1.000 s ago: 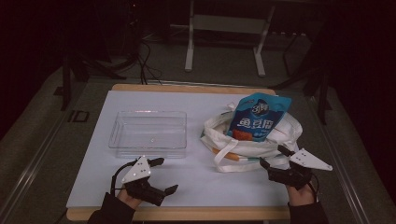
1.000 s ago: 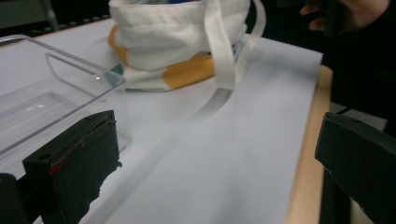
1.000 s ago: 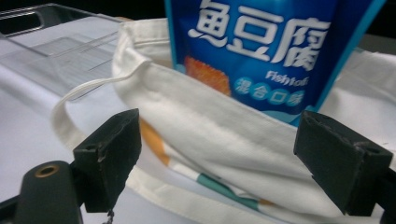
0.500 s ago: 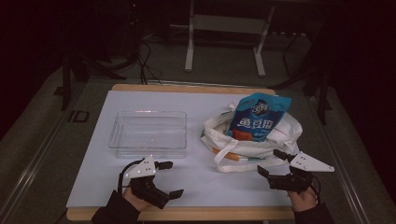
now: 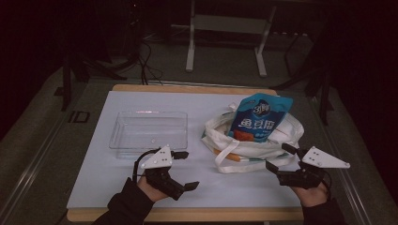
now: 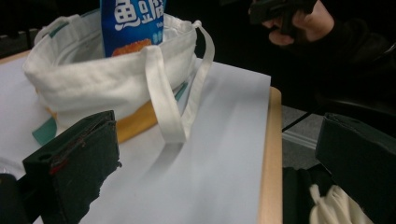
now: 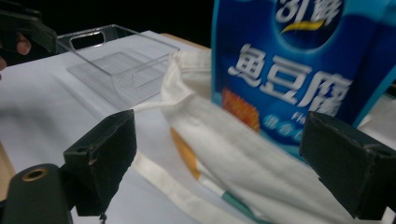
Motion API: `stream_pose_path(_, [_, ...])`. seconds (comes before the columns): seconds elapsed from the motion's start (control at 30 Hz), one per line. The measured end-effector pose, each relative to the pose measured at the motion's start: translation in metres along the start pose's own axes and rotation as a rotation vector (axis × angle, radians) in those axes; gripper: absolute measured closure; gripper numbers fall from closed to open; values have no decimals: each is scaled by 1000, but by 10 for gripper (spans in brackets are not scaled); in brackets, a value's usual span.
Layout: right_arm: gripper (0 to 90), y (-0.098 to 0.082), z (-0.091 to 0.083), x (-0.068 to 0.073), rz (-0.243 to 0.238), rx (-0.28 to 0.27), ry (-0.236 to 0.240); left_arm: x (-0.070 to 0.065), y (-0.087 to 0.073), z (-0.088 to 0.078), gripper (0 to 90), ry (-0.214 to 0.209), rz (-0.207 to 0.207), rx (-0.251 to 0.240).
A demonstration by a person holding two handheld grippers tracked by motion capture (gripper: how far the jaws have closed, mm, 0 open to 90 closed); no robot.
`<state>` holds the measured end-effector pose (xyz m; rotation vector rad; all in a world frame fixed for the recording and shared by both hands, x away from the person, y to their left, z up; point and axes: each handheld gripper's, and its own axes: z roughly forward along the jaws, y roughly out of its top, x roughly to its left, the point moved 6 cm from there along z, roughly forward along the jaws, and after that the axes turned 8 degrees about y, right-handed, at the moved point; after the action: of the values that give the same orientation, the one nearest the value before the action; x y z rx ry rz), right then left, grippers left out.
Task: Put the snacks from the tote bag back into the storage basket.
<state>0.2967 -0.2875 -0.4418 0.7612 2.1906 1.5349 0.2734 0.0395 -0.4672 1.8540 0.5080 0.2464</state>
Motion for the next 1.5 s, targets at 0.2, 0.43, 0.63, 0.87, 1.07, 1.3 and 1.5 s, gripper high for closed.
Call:
stream_pose_path(0.2, [109,11,-3,-7,-20,-24,10,6,14,15,0,2,25,8])
stream_pose_path(0.43, [109,20,-3,-13,-48,-43,11,15,40,31,0,0,68,-5])
stream_pose_path(0.63, [110,28,-5,-23,-63,-46,-5,24,55,46,0,-9,65,-14])
stream_pose_path(0.87, [112,33,-4,-38,-70,-30,-24,37,69,65,10,10,83,-29])
stream_pose_path(1.07, [114,32,-3,-53,-56,-23,-42,48,83,84,22,13,82,-34])
stream_pose_path(1.3, [128,24,6,-72,-20,-11,-50,58,92,115,49,32,93,-5])
stream_pose_path(1.5, [129,21,16,-88,-6,11,-46,67,94,140,57,38,83,30])
